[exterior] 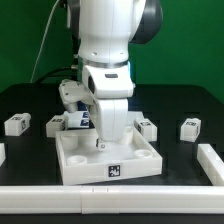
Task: Assemble one leg
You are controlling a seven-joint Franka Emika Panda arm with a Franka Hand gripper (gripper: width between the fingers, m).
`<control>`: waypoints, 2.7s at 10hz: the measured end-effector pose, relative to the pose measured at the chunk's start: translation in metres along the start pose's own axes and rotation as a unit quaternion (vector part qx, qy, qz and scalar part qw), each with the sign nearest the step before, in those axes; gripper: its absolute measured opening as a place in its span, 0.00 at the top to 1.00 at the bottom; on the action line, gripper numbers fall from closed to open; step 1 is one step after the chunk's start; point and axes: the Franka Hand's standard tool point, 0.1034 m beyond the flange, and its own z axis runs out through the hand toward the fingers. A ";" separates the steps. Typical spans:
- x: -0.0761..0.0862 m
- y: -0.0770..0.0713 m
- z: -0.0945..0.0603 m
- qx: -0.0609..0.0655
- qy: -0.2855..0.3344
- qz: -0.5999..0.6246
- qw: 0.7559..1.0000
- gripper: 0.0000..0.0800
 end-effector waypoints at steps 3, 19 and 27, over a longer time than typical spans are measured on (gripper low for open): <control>-0.005 -0.001 0.000 -0.003 0.001 0.005 1.000 0.19; 0.021 0.015 -0.002 -0.017 0.002 0.045 0.999 0.92; 0.076 0.062 -0.012 -0.042 0.004 0.122 0.992 0.92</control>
Offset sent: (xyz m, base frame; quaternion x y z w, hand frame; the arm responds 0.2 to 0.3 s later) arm 0.0000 0.0000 0.0000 0.0000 0.0000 0.0000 1.0000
